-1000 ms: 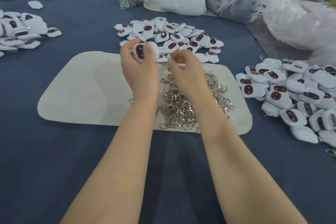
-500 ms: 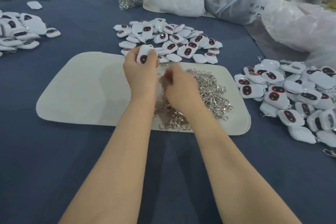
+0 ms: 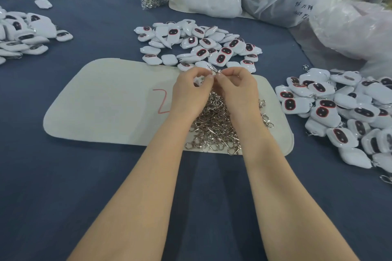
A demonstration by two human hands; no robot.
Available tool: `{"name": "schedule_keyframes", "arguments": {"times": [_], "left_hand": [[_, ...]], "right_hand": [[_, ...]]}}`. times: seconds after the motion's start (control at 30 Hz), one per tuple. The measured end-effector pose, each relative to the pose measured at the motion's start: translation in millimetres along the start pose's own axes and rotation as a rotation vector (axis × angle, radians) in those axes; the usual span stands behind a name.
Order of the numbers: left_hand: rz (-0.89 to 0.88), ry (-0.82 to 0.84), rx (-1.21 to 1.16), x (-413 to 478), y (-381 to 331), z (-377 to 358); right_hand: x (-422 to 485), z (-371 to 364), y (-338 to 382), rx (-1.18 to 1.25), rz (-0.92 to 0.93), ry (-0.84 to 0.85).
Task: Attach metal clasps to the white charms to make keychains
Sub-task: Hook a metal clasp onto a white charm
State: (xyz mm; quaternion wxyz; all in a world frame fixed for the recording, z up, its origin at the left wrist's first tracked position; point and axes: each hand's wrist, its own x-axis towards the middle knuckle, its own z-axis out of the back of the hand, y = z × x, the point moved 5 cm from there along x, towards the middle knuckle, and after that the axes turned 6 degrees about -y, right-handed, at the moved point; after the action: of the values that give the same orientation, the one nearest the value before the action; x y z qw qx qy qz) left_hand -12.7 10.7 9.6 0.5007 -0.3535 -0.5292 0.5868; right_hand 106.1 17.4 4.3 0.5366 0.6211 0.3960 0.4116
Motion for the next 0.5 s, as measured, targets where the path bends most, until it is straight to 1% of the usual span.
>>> {"name": "schedule_keyframes", "arguments": {"times": [0.23,0.3,0.5], "left_hand": [[-0.041,-0.068,0.053,4.7,3.8,1.2],[-0.047,-0.078,0.078,6.5,5.4,1.6],[-0.116,-0.074,0.121,3.8,1.8,0.5]], "right_hand": [[-4.0,-4.0,7.6,-0.354,0.173,0.054],[-3.7,-4.6,8.6,-0.38,0.193,0.045],[-3.7,-1.1,11.6,-0.328,0.224,-0.001]]}}
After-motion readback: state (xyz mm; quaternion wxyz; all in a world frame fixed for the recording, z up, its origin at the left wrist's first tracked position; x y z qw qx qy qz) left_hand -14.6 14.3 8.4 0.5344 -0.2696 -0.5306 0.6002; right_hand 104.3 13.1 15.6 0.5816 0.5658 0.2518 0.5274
